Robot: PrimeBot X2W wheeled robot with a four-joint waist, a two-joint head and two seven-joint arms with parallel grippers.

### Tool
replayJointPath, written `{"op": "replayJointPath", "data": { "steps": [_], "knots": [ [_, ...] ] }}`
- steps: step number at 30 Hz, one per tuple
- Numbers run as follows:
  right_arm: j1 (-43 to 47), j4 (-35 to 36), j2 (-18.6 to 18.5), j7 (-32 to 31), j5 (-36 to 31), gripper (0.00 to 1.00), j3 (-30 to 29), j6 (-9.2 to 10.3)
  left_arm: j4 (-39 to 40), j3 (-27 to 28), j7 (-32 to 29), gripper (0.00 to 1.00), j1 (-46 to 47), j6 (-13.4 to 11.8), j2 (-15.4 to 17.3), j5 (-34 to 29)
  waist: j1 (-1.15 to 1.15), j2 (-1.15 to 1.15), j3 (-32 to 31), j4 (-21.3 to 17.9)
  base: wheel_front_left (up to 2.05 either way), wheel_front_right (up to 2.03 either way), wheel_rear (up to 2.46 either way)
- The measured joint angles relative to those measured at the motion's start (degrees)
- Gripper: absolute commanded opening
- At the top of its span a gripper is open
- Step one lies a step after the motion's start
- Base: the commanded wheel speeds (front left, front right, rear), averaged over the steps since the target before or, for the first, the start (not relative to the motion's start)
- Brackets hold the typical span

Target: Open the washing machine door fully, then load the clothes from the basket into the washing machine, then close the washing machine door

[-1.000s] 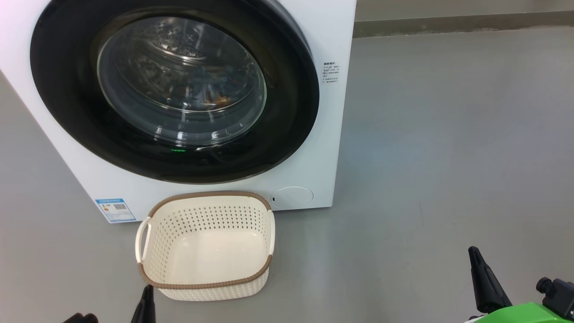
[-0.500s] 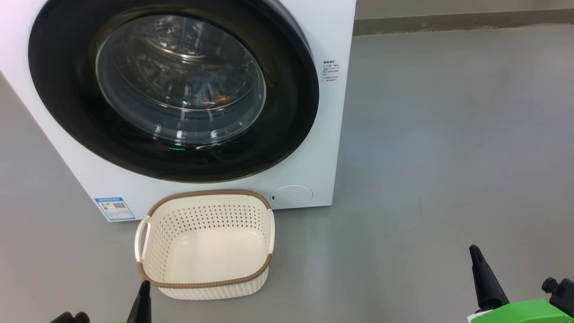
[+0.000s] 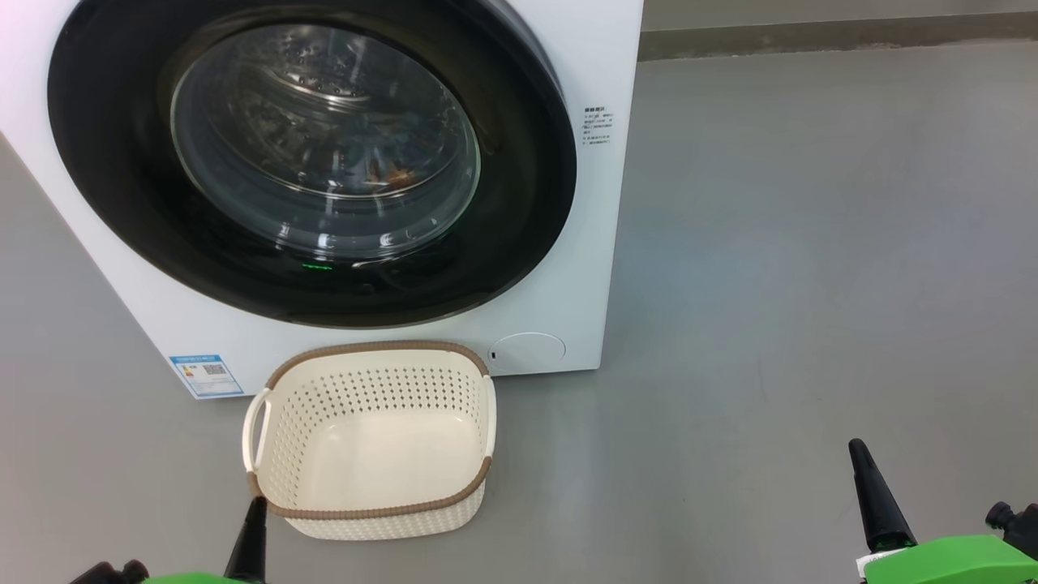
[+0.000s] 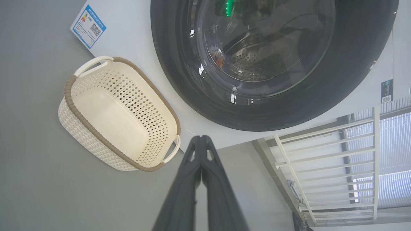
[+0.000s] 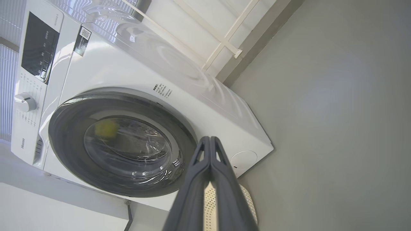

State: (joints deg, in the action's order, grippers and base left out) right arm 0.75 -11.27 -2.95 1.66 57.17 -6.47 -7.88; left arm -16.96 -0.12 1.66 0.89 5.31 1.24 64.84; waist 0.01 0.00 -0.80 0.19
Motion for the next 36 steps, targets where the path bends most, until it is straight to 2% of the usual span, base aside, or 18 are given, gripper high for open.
{"op": "replayJointPath", "data": {
  "steps": [36],
  "knots": [
    [-3.4,-3.0,0.2,-5.7,25.4,0.0,-1.0,0.48,0.9,3.4,-5.7,0.0,2.0,1.3,0.2,19.9,0.0,0.0,0.7,-0.1,0.0,0.0,0.0]
  ]
}}
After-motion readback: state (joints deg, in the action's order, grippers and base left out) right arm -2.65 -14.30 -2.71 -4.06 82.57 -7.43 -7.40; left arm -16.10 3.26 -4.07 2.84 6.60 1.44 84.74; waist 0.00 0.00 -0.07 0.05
